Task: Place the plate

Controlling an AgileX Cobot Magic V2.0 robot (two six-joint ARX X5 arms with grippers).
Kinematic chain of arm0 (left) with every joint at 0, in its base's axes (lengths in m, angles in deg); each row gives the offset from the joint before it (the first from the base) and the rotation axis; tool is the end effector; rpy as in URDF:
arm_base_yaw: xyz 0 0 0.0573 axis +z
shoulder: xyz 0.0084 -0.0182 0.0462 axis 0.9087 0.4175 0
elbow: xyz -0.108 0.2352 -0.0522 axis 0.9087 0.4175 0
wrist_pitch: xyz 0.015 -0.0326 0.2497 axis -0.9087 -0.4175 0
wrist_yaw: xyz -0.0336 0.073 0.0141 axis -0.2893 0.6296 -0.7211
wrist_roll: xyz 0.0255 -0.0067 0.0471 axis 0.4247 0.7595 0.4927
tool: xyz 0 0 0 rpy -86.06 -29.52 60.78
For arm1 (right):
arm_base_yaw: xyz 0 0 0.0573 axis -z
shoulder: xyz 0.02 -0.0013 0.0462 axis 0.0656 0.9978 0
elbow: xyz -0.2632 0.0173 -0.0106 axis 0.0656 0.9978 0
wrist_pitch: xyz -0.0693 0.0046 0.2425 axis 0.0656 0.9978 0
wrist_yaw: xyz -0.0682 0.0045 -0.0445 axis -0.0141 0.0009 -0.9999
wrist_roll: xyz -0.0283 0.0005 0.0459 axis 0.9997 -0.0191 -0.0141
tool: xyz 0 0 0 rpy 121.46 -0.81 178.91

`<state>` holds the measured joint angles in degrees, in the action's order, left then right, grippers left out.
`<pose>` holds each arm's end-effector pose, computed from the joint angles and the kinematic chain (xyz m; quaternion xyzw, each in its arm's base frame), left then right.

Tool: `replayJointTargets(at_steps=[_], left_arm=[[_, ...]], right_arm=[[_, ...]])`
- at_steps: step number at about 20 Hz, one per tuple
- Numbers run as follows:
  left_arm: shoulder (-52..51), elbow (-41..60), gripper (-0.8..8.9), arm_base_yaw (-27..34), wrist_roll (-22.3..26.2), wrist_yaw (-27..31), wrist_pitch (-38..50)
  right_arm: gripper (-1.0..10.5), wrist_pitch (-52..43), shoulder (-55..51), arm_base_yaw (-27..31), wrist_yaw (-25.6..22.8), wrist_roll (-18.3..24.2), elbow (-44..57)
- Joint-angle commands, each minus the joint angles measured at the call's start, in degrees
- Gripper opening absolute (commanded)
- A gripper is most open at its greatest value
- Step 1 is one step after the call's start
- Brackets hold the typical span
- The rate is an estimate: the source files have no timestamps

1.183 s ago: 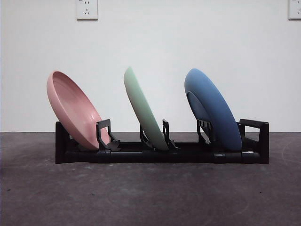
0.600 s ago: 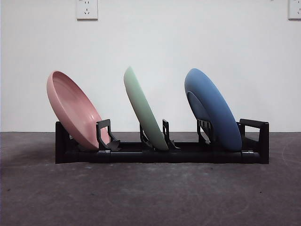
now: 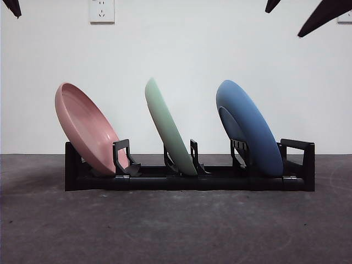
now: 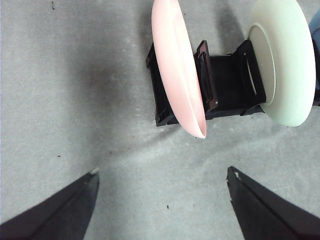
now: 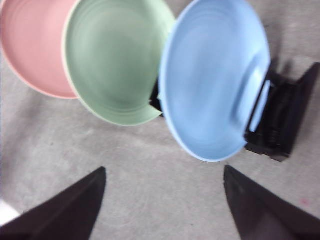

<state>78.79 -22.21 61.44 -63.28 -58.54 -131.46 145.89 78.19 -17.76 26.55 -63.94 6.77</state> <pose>0.2049 -0.0208 0.3794 -0.0643 0.4398 -0.1259 0.8869 0.2393 0.0718 0.3761 0.0779 0.4475 0.2712 0.8486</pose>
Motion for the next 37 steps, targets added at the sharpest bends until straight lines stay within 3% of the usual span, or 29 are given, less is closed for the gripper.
replayJointTargets(at_steps=[1,7,15,21,25,37], left_arm=[[0.3,-1.6,4.07,-0.1,0.8,-0.3,0.3],[0.3,-1.6,4.07,-0.1,0.8,-0.3,0.6],[0.3,-1.6,4.07,-0.1,0.9,-0.3,1.7],[0.3,-1.6,4.07,-0.1,0.9,-0.3,1.7],[0.3,-1.6,4.07,-0.1,0.9,-0.3,1.7],[0.3,-1.6,4.07,-0.1,0.9,-0.3,2.5]], right_arm=[[3.1,-0.8,3.1,-1.4,0.2,-1.7,-2.6],[3.1,-3.7,15.4,-5.1,-0.2,-2.7,-10.0],[2.7,-6.4,28.4,-6.6,-4.4,-1.4,-16.4],[0.5,-6.3,29.2,-6.6,-4.4,-1.2,-17.0],[0.2,-4.1,29.2,-6.6,-4.0,-1.2,-20.2],[0.2,7.7,26.4,-8.2,3.4,0.1,-36.6]])
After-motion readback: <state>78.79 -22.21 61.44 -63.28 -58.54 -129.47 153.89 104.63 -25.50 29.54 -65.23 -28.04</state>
